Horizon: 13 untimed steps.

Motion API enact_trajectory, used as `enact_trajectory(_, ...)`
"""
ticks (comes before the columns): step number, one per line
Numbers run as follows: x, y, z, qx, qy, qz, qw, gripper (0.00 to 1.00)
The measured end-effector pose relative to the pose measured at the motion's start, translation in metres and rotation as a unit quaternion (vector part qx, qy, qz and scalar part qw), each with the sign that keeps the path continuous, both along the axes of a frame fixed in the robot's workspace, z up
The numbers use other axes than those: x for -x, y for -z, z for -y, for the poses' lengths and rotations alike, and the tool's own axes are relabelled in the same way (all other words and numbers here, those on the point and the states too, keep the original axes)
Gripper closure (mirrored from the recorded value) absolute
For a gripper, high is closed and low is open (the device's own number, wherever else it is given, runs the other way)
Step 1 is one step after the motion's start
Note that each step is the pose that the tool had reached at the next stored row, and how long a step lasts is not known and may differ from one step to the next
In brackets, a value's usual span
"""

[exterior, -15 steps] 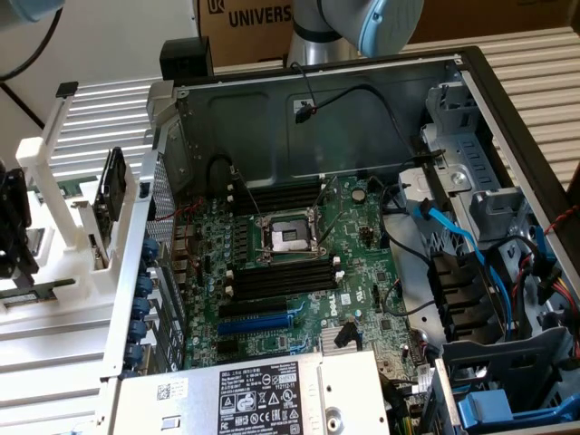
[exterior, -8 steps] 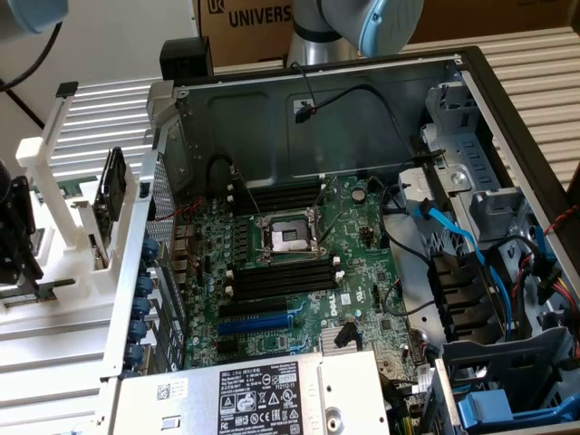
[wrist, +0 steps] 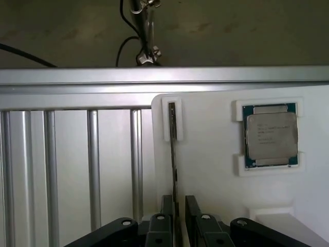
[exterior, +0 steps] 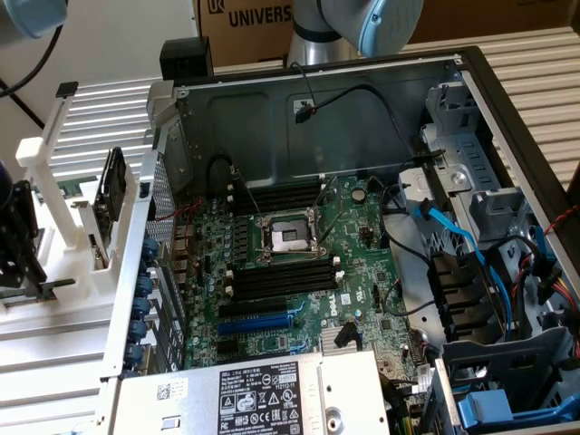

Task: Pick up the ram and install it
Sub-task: 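Pick up the ram and move it above insertion slot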

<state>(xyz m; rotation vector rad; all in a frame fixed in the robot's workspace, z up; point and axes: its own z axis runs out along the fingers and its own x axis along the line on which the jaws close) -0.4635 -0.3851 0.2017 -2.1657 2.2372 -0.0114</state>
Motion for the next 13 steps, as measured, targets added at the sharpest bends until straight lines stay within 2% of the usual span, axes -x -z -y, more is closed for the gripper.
enact_trajectory(1,0.0001,0.0007,0.0,0.0,0.0,0.0013,1.0,0.75)
enact_trajectory(2,0.0002,0.0026,0.0,0.0,-0.001,0.0039,1.0,0.75)
enact_trajectory(3,0.0003,0.0045,0.0,0.0,-0.002,0.0048,1.0,0.75)
enact_trajectory(13,0.0003,0.0046,0.0,0.0,-0.002,0.0049,1.0,0.75)
